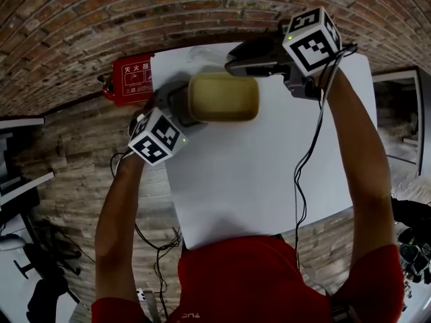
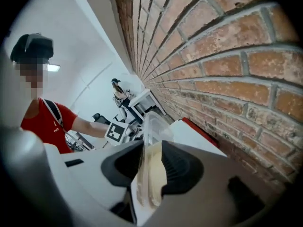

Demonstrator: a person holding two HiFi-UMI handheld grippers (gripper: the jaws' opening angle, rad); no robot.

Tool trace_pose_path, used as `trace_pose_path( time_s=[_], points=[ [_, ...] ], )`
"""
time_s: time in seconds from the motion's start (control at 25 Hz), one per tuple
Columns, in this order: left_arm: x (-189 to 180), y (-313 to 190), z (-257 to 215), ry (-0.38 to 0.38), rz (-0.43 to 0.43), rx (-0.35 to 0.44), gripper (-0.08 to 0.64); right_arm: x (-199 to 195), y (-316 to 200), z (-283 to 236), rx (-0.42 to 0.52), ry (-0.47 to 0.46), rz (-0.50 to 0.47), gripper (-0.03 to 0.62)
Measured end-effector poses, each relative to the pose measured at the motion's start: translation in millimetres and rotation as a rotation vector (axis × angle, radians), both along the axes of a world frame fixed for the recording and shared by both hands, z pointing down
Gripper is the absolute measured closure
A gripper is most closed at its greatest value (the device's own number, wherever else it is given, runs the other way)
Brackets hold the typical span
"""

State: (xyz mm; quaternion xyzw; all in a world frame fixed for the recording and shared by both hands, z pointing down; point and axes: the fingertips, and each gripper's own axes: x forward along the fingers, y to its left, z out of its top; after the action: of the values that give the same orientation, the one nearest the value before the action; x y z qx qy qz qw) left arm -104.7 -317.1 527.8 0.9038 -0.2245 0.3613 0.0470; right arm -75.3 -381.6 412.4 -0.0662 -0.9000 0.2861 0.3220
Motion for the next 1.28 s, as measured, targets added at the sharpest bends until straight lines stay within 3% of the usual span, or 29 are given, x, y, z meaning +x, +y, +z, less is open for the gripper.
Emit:
trace_pose_path(
  time_s=[0.24,0.36,0.48,0.64,0.84,1.04,1.28],
  points=[
    [-3.0,1.9,0.7,0.028,-0.018,-0.014,0.118,10.8,-13.0,10.9,0.280,0.079,0.035,0.534],
    [-3.2,2.1,-1.9,0.049,-0.040,-0.015,0.118,11.7,-17.0,24.4,0.437,0.133,0.024,0.543],
    [1.5,5.9,-6.5,0.080,-0.063,-0.021,0.118,6.2,-19.4,41.0,0.538,0.183,-0.014,0.543],
    [9.7,14.5,-12.6,0.096,-0.072,-0.024,0.118,-8.9,-31.2,50.6,0.545,0.170,-0.021,0.545],
    [16.2,24.4,-22.0,0.109,-0.073,-0.030,0.118,-20.1,-54.3,66.5,0.579,0.218,-0.009,0.536],
    [20.4,38.5,-23.6,0.115,-0.077,-0.041,0.118,-25.8,-68.4,87.7,0.638,0.271,-0.027,0.434],
    [16.4,42.1,-21.4,0.119,-0.111,-0.050,0.118,-26.5,-77.8,117.7,0.722,0.345,-0.103,0.367]
  ],
)
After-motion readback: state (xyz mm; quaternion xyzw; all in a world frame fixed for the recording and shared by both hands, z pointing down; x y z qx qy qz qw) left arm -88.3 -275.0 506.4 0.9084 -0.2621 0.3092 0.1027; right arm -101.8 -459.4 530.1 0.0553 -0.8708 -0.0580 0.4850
